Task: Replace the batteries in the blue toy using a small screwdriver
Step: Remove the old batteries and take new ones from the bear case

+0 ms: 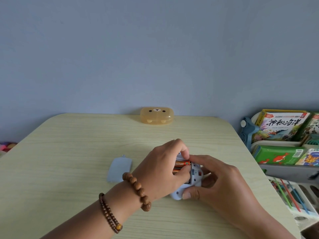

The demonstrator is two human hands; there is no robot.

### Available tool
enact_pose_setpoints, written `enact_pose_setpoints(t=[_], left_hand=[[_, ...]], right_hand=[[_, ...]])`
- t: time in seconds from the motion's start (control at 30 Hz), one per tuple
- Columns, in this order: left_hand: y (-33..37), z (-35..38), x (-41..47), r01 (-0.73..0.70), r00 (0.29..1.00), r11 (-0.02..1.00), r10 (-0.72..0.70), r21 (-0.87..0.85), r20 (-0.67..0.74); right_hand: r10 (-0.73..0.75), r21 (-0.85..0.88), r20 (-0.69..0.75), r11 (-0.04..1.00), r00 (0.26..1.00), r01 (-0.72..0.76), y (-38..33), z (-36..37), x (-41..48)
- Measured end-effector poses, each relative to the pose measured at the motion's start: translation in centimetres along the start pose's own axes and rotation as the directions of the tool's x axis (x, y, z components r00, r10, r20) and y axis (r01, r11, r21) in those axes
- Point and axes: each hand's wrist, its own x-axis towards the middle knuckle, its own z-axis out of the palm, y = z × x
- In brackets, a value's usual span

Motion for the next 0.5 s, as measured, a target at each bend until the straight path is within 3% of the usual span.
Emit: enact_pose_setpoints(t=[0.27, 0.5], left_hand=[[-0.19, 0.23, -0.5, -0.116, 0.987, 0.981, 0.132, 0.156, -0.097], [-0.1, -0.05, -0.58, -0.022, 0.996, 1.0, 0.024, 0.021, -0.086]], right_hand=[[0.0, -0.025, -0.002, 1.0, 1.0, 0.0, 0.33, 0.04, 0.15], [-0.028, -0.033, 0.001, 0.999, 1.0, 0.028, -0.04, -0.02, 0.04]])
